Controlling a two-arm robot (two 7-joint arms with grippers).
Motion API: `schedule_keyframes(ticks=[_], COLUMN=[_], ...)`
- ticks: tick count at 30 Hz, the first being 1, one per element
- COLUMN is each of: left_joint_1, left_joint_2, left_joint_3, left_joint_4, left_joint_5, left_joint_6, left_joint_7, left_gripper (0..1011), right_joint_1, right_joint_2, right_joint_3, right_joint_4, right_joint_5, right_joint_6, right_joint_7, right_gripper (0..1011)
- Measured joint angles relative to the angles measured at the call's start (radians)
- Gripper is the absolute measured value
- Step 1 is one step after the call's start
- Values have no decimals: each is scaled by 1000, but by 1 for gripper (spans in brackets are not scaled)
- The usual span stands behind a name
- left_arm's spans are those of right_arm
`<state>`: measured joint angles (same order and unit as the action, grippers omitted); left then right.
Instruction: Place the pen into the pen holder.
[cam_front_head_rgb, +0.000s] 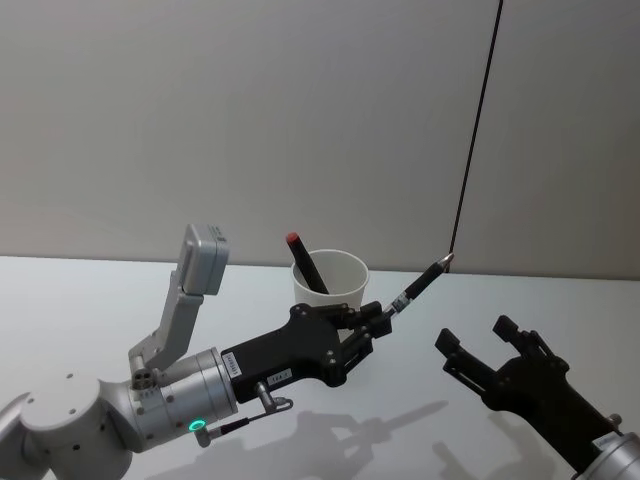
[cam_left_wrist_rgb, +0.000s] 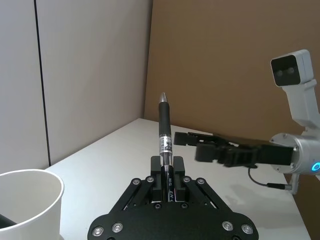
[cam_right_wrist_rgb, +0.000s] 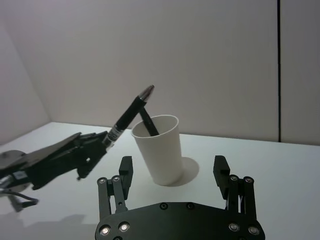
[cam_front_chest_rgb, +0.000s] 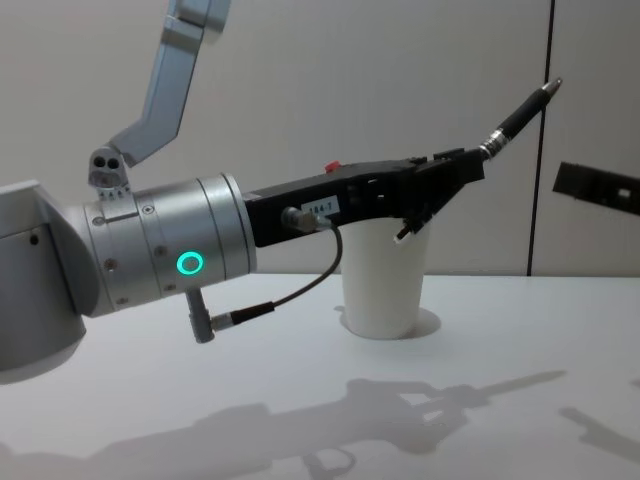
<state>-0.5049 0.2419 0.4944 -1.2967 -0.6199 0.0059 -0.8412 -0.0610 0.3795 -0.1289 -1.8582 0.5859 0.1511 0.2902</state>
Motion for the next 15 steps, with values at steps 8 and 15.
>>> schedule_keyframes(ticks=[8,15], left_joint_1=[-3,-3], left_joint_2=[-1,-1], left_joint_3=[1,2], left_joint_4=[3,4], left_joint_5=[1,1], left_joint_6=[-1,-1], left_joint_7=[-1,-2], left_gripper=[144,144], right_joint_1=[-5,-2], right_joint_2=[15,14], right_joint_3=[40,68], right_joint_4=[-25,-35], right_joint_5=[153,283], right_joint_6=[95,184], right_joint_7=[68,100], right_gripper=[1001,1001])
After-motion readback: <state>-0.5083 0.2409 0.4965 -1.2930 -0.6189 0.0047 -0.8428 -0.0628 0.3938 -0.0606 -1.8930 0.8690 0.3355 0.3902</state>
